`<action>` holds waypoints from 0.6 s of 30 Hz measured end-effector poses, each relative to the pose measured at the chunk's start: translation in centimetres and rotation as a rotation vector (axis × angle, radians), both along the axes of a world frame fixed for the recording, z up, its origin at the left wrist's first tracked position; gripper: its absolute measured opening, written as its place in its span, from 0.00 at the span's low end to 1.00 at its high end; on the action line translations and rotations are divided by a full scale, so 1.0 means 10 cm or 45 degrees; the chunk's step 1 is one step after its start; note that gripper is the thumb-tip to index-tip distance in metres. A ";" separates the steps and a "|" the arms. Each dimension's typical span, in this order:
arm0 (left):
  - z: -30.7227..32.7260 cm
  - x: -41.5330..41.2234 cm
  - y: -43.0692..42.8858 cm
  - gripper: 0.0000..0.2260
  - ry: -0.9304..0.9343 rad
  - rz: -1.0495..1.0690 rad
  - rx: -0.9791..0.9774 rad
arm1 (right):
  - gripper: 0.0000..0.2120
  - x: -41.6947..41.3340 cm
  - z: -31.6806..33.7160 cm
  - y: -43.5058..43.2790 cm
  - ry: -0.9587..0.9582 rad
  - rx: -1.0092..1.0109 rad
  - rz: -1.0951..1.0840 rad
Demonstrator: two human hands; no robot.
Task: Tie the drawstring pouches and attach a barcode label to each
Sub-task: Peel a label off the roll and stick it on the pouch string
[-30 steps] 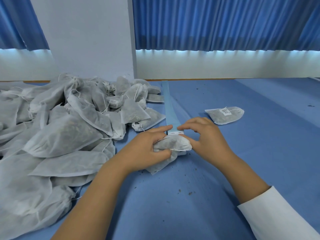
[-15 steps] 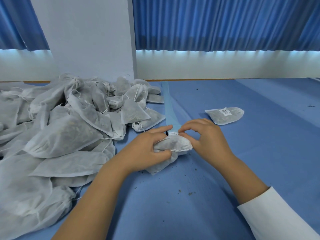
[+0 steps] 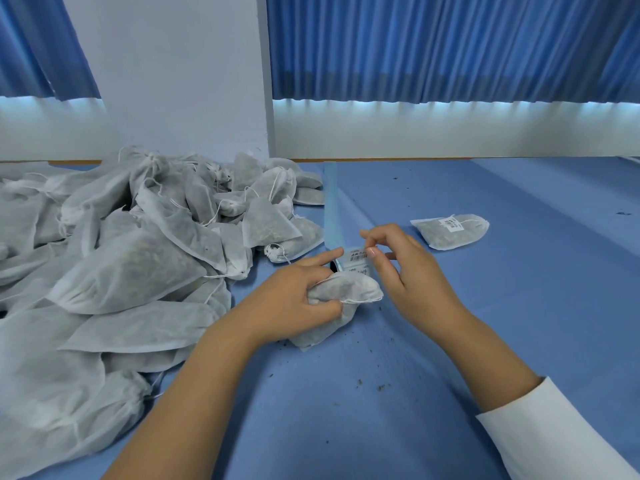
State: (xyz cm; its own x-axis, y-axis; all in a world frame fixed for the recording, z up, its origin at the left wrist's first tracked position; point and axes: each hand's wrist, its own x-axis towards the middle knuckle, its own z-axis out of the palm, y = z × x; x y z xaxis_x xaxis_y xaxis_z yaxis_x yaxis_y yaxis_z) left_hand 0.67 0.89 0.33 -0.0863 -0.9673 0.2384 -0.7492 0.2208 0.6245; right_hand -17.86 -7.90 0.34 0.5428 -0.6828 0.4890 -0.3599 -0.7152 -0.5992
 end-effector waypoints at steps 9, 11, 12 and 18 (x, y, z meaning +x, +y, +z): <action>0.00 0.01 0.00 0.12 0.037 -0.005 0.008 | 0.09 0.03 0.08 0.04 -0.425 -0.115 -0.051; 0.00 0.00 0.01 0.10 0.045 0.013 0.034 | 0.11 0.03 0.12 0.05 -0.549 -0.086 -0.088; 0.00 0.00 0.00 0.07 0.055 0.031 0.045 | 0.12 0.02 0.13 0.06 -0.586 -0.061 -0.100; 0.04 0.04 -0.01 0.09 0.280 0.105 0.067 | 0.14 0.02 0.13 0.06 -0.676 0.077 -0.051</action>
